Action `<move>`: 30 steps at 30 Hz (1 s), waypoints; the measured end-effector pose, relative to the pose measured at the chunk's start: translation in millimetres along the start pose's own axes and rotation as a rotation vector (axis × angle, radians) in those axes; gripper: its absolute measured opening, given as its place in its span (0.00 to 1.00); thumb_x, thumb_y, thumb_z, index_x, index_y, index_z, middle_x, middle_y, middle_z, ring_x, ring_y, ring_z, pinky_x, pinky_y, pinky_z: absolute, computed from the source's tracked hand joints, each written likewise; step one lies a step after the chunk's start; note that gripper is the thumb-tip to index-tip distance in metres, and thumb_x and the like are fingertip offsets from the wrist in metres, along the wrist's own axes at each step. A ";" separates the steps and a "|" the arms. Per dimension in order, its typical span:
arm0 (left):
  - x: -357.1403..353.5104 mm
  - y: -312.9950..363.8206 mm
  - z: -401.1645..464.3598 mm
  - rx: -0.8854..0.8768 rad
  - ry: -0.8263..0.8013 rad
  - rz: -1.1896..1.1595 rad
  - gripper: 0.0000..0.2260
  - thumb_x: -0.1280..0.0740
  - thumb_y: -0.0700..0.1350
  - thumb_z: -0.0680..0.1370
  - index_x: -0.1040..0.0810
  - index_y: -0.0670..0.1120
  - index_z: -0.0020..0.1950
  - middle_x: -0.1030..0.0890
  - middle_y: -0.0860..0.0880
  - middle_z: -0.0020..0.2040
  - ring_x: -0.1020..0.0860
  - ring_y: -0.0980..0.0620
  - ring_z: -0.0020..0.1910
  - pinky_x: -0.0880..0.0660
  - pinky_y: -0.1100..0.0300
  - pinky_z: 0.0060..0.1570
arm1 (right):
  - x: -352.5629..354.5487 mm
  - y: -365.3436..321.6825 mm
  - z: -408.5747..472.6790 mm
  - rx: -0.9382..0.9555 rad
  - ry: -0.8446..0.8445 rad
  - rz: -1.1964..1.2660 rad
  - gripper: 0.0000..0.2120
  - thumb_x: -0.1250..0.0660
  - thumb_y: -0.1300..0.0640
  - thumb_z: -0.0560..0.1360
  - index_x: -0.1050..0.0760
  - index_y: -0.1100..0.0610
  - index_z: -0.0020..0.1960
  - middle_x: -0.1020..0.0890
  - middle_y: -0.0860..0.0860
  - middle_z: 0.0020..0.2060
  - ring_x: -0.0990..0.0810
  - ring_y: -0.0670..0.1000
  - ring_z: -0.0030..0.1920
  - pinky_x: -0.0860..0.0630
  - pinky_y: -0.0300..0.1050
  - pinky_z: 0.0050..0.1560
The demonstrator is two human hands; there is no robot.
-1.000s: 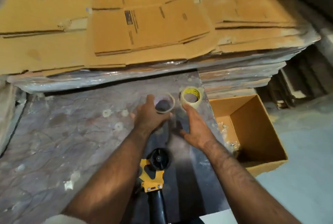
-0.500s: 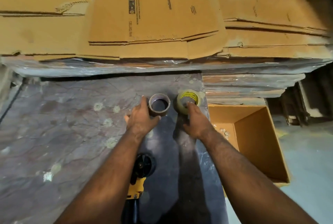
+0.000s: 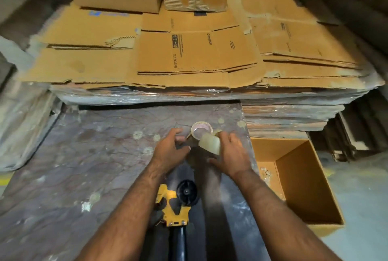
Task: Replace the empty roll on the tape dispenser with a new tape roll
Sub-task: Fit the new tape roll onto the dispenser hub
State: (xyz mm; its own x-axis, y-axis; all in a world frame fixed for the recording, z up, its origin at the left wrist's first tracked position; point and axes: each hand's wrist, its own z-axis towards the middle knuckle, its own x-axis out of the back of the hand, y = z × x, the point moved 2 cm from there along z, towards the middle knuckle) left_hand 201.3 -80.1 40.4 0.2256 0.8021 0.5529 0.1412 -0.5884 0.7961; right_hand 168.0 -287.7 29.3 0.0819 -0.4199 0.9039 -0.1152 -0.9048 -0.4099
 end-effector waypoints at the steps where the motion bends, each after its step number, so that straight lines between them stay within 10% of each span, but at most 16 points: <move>1: 9.2 -5.8 -7.9 -0.030 -0.002 -0.030 0.26 0.27 0.40 0.73 0.27 0.47 0.70 0.18 0.51 0.56 0.19 0.48 0.61 0.23 0.54 0.62 | 2.0 -13.9 -11.1 0.027 0.017 0.068 0.30 0.24 0.45 0.67 0.33 0.50 0.64 0.26 0.53 0.56 0.26 0.59 0.58 0.27 0.51 0.51; 13: 109.9 -62.9 -121.0 -0.248 -0.107 -0.370 0.31 0.23 0.52 0.65 0.24 0.49 0.67 0.18 0.51 0.64 0.20 0.52 0.64 0.22 0.49 0.63 | -17.2 -149.8 -134.7 -0.248 0.018 1.181 0.12 0.27 0.52 0.75 0.25 0.48 0.56 0.16 0.52 0.46 0.18 0.46 0.41 0.24 0.41 0.34; 24: 126.9 -44.8 -162.4 -0.265 0.050 -0.456 0.23 0.24 0.60 0.66 0.20 0.53 0.56 0.16 0.53 0.55 0.17 0.54 0.52 0.19 0.54 0.54 | -10.3 -178.0 -189.2 -0.023 0.437 0.338 0.26 0.21 0.46 0.62 0.29 0.43 0.56 0.22 0.44 0.49 0.22 0.50 0.43 0.24 0.48 0.41; 30: 130.1 -36.4 -165.8 -0.244 0.036 -0.497 0.09 0.22 0.45 0.73 0.17 0.45 0.51 0.13 0.48 0.45 0.14 0.52 0.47 0.19 0.64 0.45 | 1.2 -192.7 -205.9 0.128 0.471 -0.058 0.27 0.26 0.52 0.68 0.29 0.47 0.66 0.26 0.49 0.60 0.26 0.53 0.59 0.22 0.50 0.47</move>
State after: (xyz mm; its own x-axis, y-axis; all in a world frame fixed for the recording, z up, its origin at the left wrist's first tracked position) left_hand 65.7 62.5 124.2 0.1548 0.9828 0.1009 -0.0065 -0.1011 0.9949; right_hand -13.6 -99.3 134.6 -0.3754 -0.3182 0.8706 0.0011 -0.9394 -0.3429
